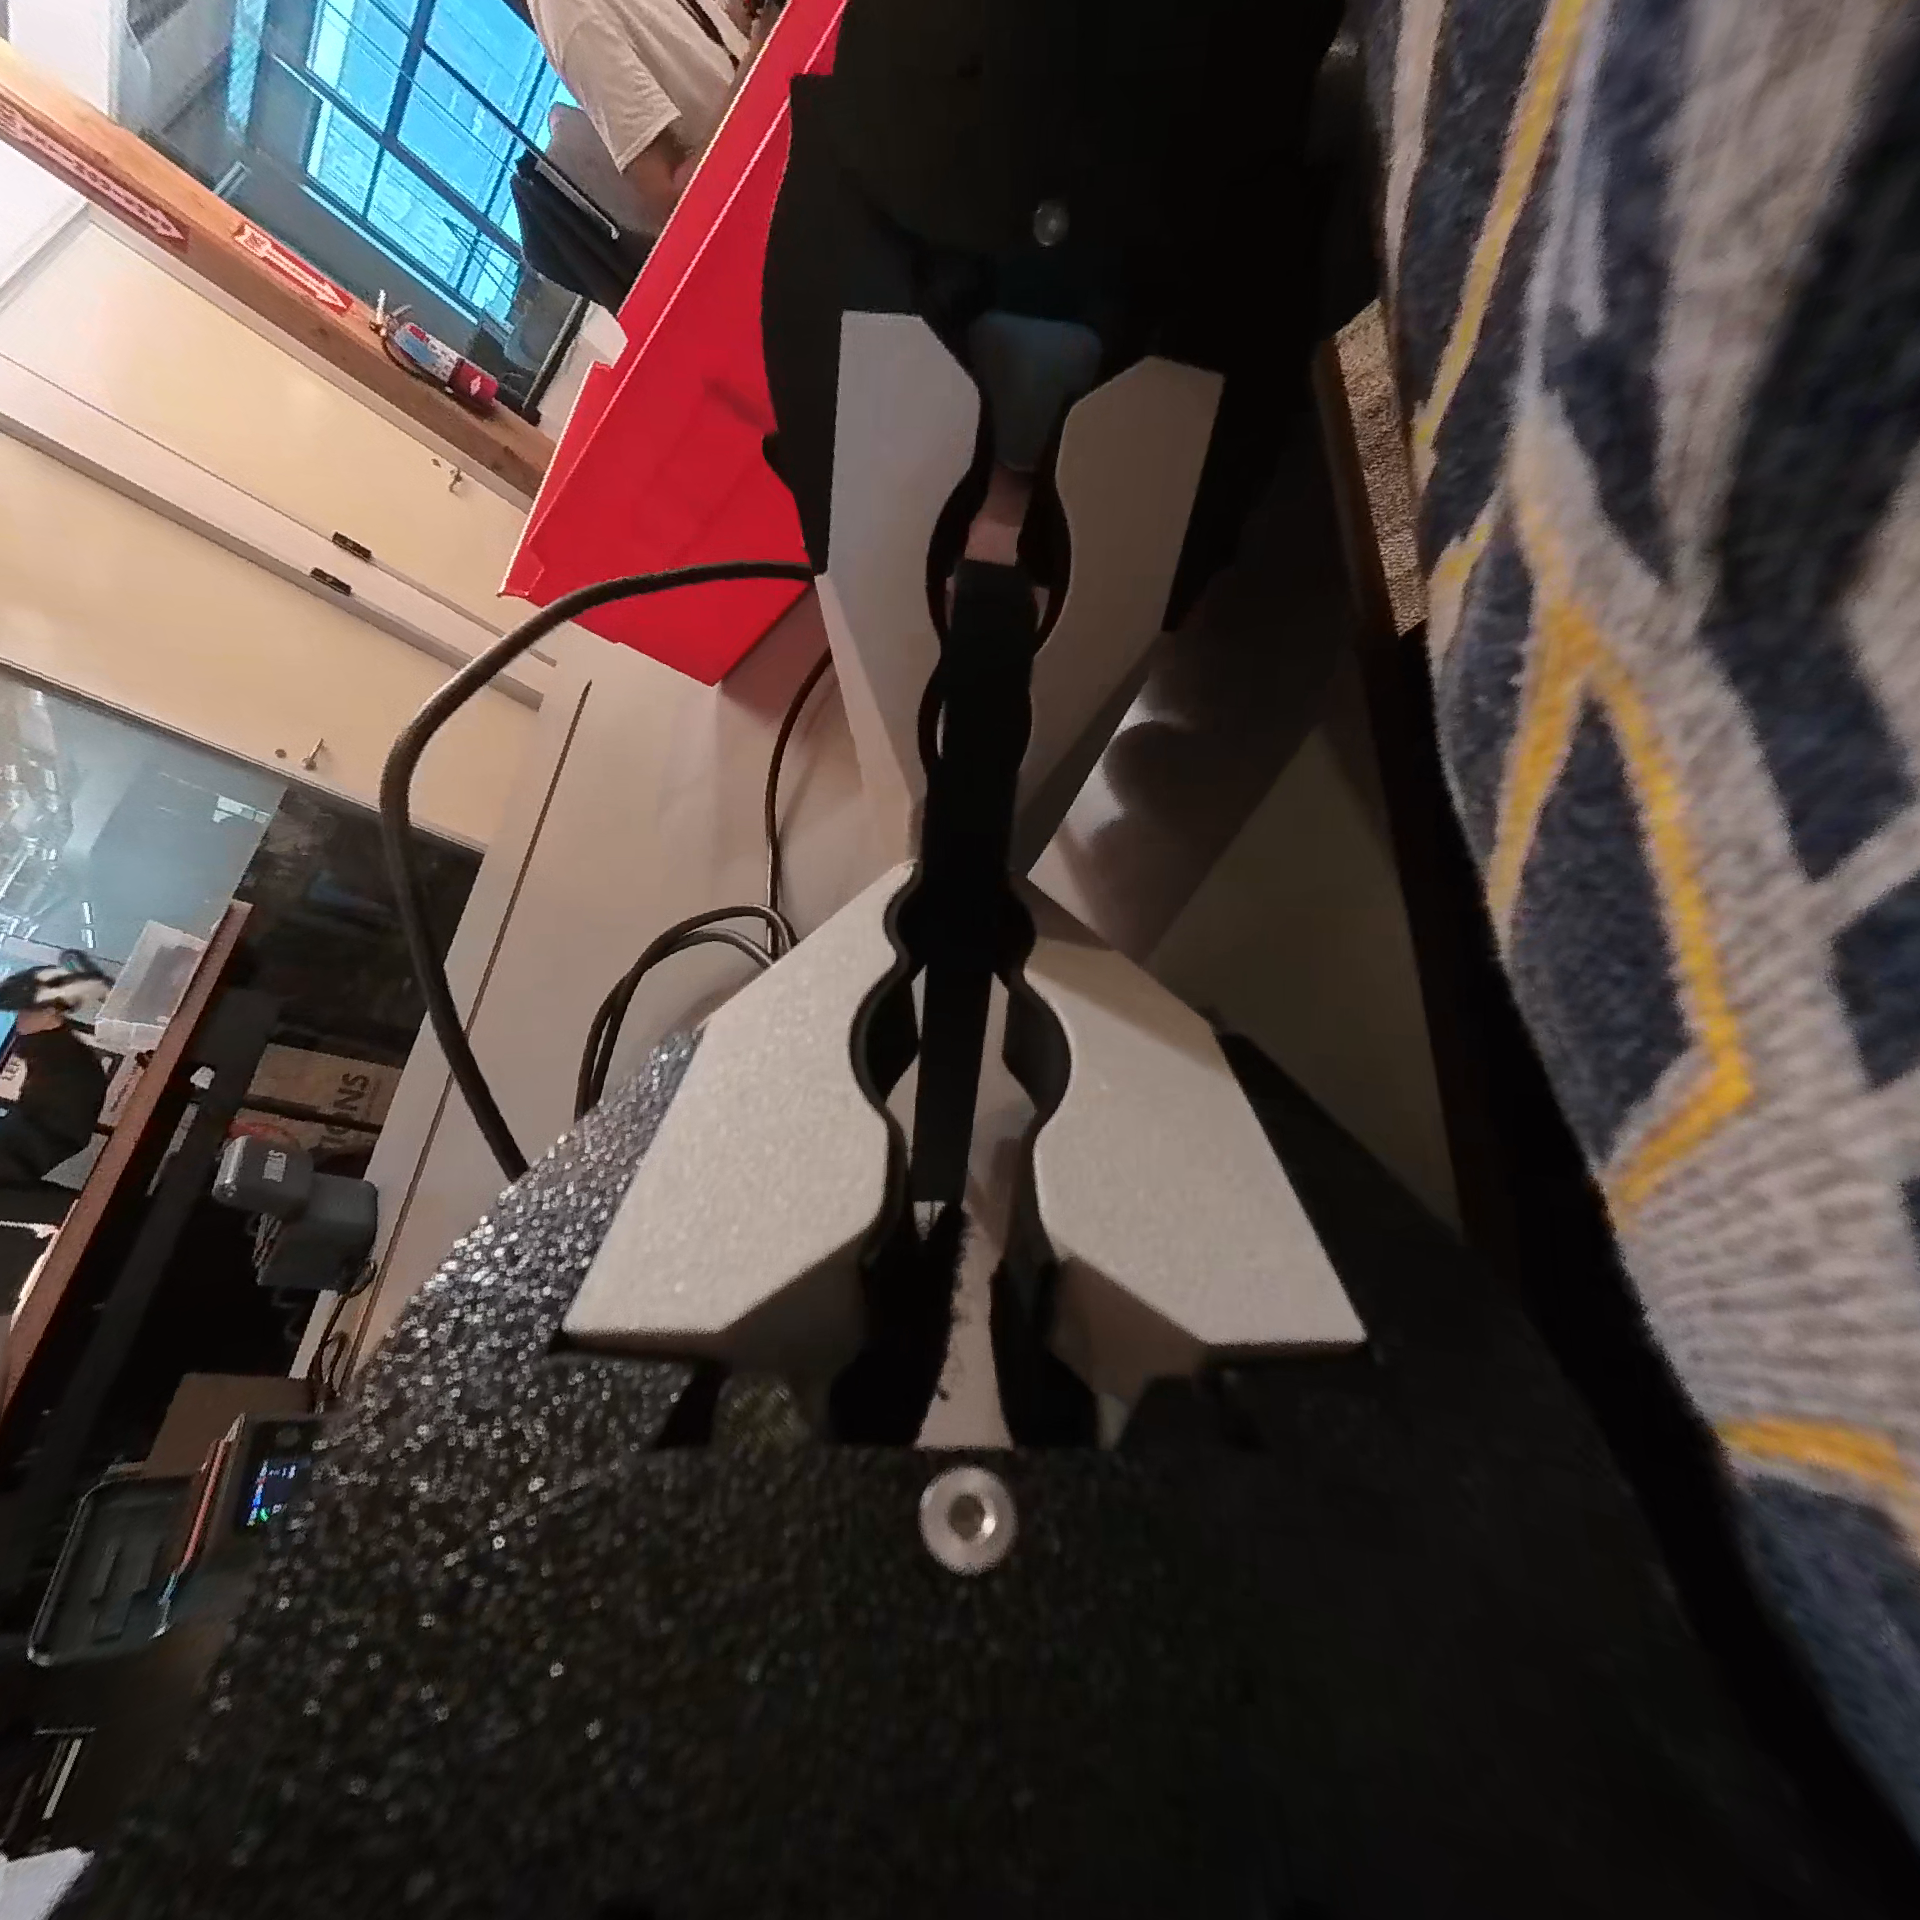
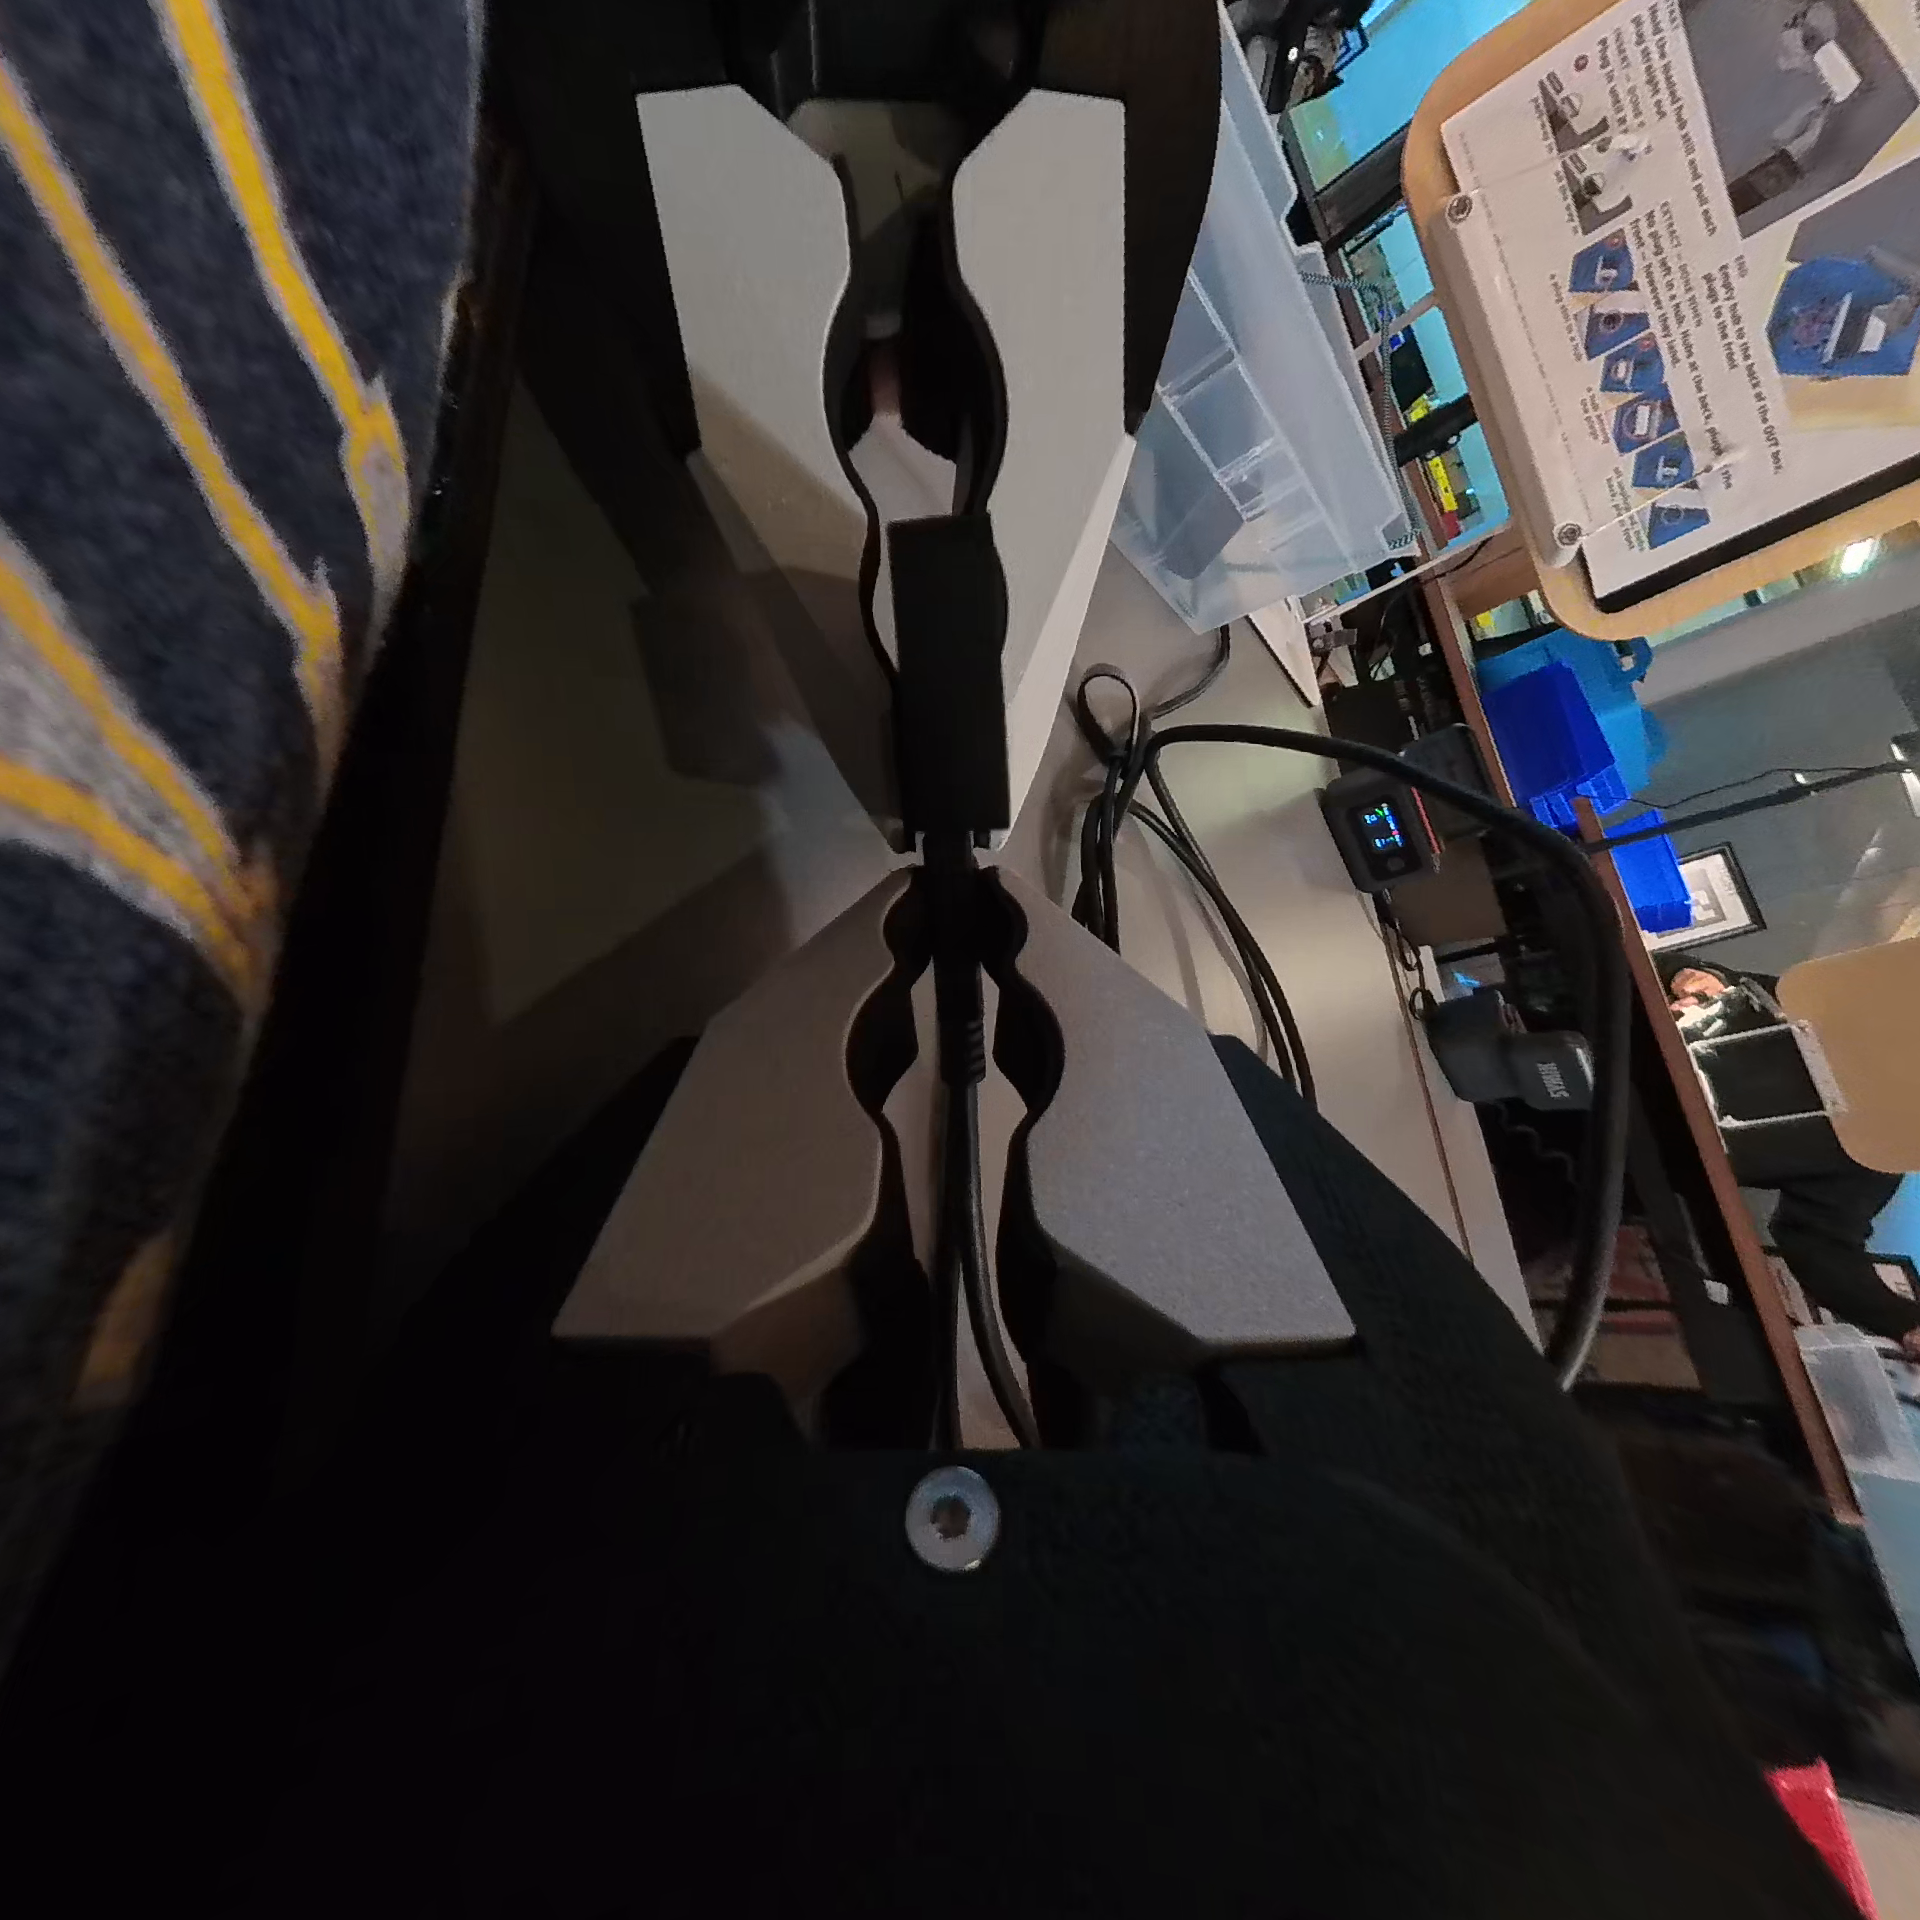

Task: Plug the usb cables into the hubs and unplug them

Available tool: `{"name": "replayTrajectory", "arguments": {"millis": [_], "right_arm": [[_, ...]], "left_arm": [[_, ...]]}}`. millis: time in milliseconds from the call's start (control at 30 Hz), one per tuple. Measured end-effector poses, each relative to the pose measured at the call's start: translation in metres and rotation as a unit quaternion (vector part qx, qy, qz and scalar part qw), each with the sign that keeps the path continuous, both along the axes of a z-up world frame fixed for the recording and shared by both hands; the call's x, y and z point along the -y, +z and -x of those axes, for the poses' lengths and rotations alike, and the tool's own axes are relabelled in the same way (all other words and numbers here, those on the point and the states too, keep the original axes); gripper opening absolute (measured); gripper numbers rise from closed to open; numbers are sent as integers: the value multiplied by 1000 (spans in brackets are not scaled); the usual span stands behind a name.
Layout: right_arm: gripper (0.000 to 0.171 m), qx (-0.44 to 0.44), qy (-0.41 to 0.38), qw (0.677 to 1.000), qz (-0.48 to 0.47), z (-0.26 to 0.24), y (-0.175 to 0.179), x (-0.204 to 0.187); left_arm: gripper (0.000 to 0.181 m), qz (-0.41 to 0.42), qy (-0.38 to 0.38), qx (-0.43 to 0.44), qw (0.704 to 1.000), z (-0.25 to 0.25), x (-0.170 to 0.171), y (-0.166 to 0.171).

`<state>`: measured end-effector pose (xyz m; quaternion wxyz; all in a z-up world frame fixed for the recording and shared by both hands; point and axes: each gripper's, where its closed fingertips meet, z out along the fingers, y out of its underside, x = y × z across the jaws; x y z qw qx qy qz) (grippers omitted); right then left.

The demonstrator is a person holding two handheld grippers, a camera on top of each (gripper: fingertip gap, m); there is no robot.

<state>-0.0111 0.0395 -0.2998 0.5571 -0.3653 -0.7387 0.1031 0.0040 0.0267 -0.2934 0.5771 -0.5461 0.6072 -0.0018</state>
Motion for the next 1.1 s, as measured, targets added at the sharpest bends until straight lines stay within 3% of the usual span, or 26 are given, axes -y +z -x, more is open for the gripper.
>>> {"name": "replayTrajectory", "arguments": {"millis": [733, 867, 1000, 1100], "right_arm": [[10, 10, -9, 1000, 12, -6, -2, 1], [9, 13, 2, 997, 70, -4, -5, 5], [13, -70, -7, 990, 122, -6, 20, -6], [27, -163, 3, 975, 153, -12, 57, -6]], "left_arm": [[11, 16, -12, 3, 1000, 1, 1, -2], [10, 31, -20, 5, 999, 2, 1, -4], [8, 29, 12, 64, 997, 10, -11, 14], [9, 57, 67, 168, 982, 31, -31, 36]]}}
